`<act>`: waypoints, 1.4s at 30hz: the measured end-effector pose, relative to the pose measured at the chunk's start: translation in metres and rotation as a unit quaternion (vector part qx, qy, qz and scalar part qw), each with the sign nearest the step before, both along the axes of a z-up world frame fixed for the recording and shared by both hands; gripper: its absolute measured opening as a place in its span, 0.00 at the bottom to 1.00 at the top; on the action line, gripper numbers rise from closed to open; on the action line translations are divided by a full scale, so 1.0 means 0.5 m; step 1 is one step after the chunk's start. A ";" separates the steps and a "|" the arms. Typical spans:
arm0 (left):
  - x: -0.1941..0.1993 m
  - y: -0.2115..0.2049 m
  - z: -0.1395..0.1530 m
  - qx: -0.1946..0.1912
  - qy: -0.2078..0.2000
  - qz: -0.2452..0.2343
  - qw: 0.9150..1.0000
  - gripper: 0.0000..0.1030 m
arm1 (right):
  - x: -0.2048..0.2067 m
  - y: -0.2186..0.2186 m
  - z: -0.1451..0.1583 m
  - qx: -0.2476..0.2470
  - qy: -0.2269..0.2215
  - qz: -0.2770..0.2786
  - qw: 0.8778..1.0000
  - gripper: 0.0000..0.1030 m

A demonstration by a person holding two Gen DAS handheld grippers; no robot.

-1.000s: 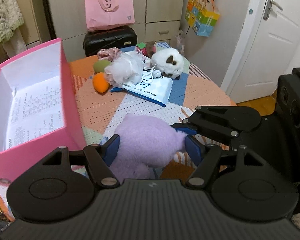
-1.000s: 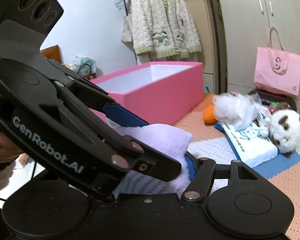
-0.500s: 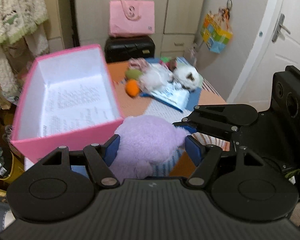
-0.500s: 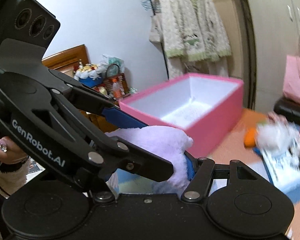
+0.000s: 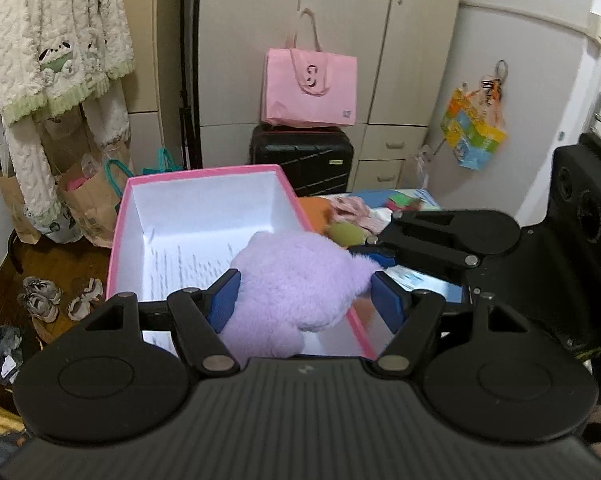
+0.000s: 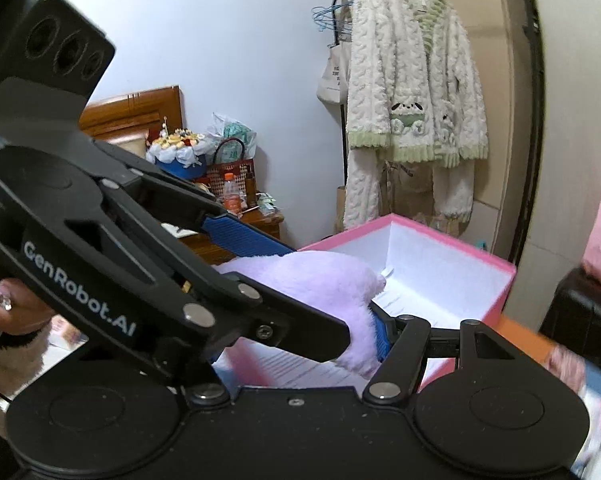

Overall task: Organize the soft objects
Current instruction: 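Carry the lilac plush with the left gripper over the pink box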

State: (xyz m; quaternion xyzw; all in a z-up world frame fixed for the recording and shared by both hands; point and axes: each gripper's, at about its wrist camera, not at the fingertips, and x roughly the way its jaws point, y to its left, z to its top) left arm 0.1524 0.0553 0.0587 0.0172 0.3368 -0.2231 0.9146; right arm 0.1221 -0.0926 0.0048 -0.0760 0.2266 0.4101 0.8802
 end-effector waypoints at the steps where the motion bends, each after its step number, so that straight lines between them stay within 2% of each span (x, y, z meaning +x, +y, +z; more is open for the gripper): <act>1: 0.022 0.003 -0.008 -0.001 0.001 0.000 1.000 0.68 | 0.015 0.008 -0.002 -0.013 -0.011 0.006 1.000 0.68; 3: 0.069 0.015 -0.022 -0.010 0.011 0.002 1.000 0.68 | 0.056 0.024 -0.007 -0.042 -0.030 0.012 0.999 0.68; 9: 0.196 0.041 -0.069 -0.024 0.052 0.013 0.998 0.68 | 0.178 0.057 -0.030 -0.086 -0.019 0.035 0.996 0.68; 14: 0.283 0.053 -0.123 -0.028 0.106 0.019 0.994 0.64 | 0.250 0.090 -0.062 -0.162 -0.036 0.080 0.983 0.68; 19: 0.345 0.065 -0.172 -0.033 0.160 0.033 0.986 0.59 | 0.309 0.117 -0.091 -0.213 -0.005 0.102 0.972 0.68; 27: 0.385 0.070 -0.211 -0.027 0.185 0.062 0.980 0.55 | 0.324 0.164 -0.105 -0.287 -0.012 0.128 0.949 0.67; 31: 0.394 0.070 -0.214 -0.024 0.184 0.072 0.980 0.55 | 0.334 0.180 -0.109 -0.325 -0.005 0.120 0.938 0.68; 37: 0.370 0.063 -0.187 -0.021 0.149 0.064 0.986 0.57 | 0.335 0.161 -0.112 -0.334 0.009 0.074 0.939 0.74; 42: 0.351 0.056 -0.171 -0.027 0.153 0.044 0.987 0.58 | 0.321 0.130 -0.099 -0.306 0.026 0.034 0.951 0.73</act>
